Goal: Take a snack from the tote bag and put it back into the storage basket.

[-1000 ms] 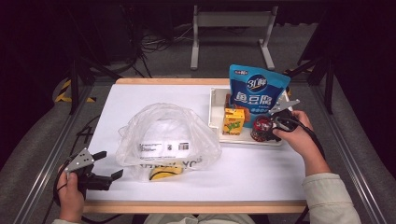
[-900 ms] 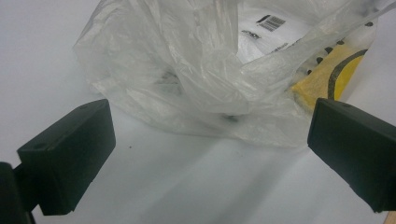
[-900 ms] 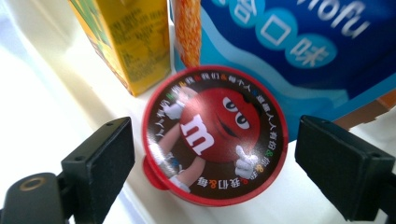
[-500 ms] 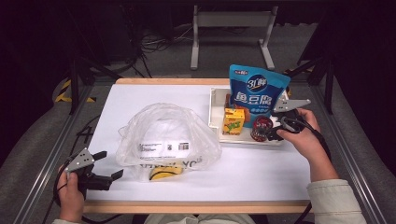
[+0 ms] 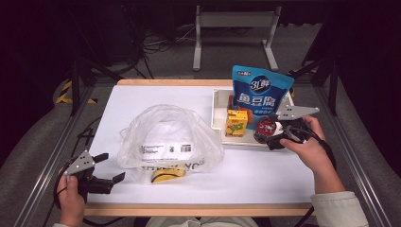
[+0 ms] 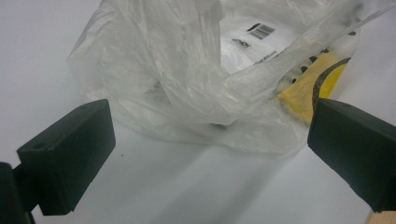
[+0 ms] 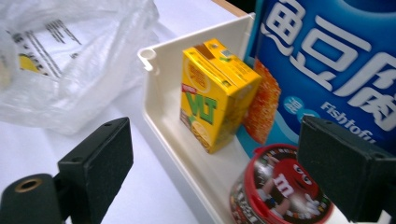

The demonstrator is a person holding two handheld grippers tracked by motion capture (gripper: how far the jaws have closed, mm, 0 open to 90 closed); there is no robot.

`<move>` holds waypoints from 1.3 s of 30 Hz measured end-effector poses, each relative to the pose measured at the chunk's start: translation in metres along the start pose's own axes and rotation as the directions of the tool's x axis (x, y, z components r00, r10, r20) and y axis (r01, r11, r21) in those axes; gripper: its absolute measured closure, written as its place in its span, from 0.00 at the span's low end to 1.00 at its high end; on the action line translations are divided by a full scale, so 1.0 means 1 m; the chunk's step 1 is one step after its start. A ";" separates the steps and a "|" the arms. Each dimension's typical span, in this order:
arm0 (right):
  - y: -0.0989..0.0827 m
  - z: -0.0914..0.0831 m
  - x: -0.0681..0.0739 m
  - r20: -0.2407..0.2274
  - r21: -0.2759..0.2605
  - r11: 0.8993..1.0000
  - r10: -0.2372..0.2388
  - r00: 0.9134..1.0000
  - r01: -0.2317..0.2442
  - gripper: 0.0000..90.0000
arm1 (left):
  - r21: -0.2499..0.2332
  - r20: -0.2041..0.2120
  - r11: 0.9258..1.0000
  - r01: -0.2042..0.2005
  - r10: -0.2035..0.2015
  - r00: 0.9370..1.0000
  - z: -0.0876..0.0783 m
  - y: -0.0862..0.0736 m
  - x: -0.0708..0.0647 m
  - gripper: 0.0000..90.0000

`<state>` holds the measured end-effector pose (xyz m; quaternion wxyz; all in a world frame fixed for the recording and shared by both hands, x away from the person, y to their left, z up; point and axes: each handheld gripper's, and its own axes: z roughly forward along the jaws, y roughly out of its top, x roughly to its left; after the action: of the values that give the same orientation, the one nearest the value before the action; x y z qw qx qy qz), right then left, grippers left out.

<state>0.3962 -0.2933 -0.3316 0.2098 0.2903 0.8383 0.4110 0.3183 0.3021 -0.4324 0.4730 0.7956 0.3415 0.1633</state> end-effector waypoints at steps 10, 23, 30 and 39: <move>-0.001 -0.002 0.024 -0.052 -0.054 0.998 -0.017 0.998 0.014 0.10 | -0.006 0.014 1.000 -0.007 0.007 1.000 -0.002 0.003 -0.004 0.02; -0.020 0.014 0.052 -0.113 -0.141 0.990 -0.028 0.993 0.012 0.07 | -0.016 0.019 1.000 -0.017 0.017 1.000 -0.002 0.004 -0.006 0.02; -0.029 0.022 0.056 -0.137 -0.148 0.989 -0.037 0.990 0.016 0.06 | -0.021 0.025 1.000 -0.022 0.023 0.999 -0.003 0.005 -0.007 0.02; -0.040 0.031 0.058 -0.139 -0.151 0.989 -0.019 0.990 -0.002 0.06 | -0.023 0.031 1.000 -0.018 0.019 0.999 -0.003 0.004 -0.006 0.02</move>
<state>0.3593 -0.2573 -0.3887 0.1736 0.2403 0.8188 0.4916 0.3136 0.2992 -0.4273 0.4859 0.7957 0.3248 0.1591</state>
